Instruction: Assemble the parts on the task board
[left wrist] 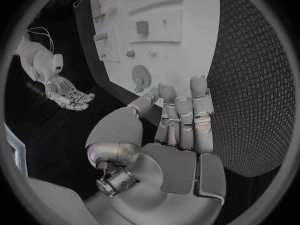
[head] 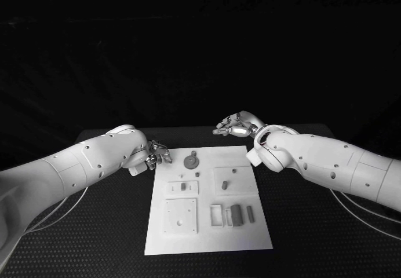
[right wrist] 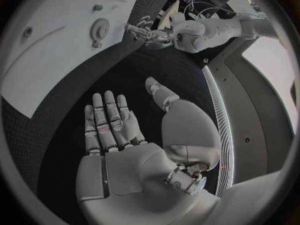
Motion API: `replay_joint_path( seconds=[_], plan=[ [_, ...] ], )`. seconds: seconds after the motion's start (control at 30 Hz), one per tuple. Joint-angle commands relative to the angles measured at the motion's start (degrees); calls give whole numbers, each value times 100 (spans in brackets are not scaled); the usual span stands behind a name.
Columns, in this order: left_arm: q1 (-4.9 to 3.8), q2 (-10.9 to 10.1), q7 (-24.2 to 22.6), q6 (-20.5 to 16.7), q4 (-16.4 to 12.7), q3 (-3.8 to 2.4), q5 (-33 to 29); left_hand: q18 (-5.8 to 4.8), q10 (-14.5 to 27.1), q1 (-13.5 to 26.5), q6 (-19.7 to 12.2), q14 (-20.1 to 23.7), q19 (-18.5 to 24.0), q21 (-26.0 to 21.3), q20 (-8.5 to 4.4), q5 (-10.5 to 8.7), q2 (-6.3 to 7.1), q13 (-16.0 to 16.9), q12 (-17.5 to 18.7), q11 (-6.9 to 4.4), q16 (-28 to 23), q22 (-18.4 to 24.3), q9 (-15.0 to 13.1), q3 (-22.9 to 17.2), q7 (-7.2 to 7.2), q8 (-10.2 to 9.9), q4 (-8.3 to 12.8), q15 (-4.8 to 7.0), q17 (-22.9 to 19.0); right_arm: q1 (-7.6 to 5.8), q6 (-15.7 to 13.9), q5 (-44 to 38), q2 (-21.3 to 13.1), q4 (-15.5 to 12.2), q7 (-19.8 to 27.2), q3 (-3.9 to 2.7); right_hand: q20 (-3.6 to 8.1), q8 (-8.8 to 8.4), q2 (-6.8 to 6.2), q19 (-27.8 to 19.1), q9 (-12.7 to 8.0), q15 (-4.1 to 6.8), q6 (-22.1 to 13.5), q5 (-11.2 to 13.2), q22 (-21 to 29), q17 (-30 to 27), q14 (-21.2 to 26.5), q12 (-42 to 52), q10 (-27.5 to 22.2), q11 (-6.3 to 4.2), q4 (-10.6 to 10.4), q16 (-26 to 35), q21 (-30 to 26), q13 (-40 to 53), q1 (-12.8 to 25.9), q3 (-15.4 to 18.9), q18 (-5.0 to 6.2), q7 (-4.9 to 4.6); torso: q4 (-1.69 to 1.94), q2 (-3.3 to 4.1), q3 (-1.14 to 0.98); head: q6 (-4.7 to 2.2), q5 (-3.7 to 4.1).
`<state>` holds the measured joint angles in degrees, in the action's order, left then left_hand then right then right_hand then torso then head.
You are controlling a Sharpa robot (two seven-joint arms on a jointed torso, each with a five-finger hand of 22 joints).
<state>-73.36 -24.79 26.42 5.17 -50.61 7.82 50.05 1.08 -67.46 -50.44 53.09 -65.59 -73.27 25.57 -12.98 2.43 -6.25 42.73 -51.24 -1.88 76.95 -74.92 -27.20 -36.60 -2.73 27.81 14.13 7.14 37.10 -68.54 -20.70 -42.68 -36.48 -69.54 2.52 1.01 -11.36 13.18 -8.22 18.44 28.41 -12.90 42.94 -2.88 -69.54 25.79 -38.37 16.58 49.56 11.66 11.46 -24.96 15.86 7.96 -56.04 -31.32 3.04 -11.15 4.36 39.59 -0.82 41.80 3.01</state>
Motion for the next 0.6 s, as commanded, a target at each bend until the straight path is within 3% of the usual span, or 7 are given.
replay_joint_path(
  seconds=[0.03,0.3,0.47,0.53,0.6],
  plan=[
    [-28,-128,75,-217,-253,1,-201,115,-20,15,207,-108,-47,34,-16,42,-76,-16,-23,-41,23,-104,-120,-54,-139,229,0,123,-11,-2,30,1,2,27,31,-3,3,38,59,-35,-8,-4,-32,8,-10,8,34,31,-31,9,-11,35,-27,-8,0,24,-50,-182,31,-26,10,12,8],
    [-39,-612,201,-355,-1030,8,-379,104,-125,93,335,-201,-111,61,-57,143,-61,-66,-31,-93,49,-106,-178,-117,-84,268,18,170,-40,-1,30,1,4,90,37,-3,4,39,57,-34,-9,-4,-33,8,-13,9,34,33,-32,9,-9,34,-29,-11,-3,24,-49,-181,68,-79,35,48,-2],
    [-36,-813,248,-435,-1462,27,-402,90,-228,223,482,-287,-184,103,-99,446,-22,-111,-40,-146,92,-111,-254,-138,-28,322,39,216,-50,-1,36,1,3,106,38,-2,4,39,57,-34,-10,-4,-33,8,-15,9,34,33,-33,9,-8,34,-30,-13,-4,24,-49,-181,82,-93,41,62,-14],
    [-33,-873,236,-665,-1611,48,-402,88,-275,262,536,-322,-225,129,-118,527,-5,-118,-54,-170,118,-115,-293,-141,-3,347,46,238,-44,-1,28,1,0,111,41,-2,4,40,57,-33,-10,-4,-33,8,-15,9,34,33,-33,9,-8,34,-30,-14,-5,24,-49,-181,82,-84,36,58,-20],
    [-31,-943,241,-851,-1762,100,-402,79,-331,301,588,-370,-279,165,-136,778,29,-125,-71,-197,148,-116,-341,-160,25,367,58,266,-37,-1,18,2,-10,113,39,-2,4,40,58,-32,-11,-4,-33,8,-16,9,34,34,-33,10,-10,34,-31,-15,-3,24,-48,-182,82,-82,36,63,-30]
  ],
)
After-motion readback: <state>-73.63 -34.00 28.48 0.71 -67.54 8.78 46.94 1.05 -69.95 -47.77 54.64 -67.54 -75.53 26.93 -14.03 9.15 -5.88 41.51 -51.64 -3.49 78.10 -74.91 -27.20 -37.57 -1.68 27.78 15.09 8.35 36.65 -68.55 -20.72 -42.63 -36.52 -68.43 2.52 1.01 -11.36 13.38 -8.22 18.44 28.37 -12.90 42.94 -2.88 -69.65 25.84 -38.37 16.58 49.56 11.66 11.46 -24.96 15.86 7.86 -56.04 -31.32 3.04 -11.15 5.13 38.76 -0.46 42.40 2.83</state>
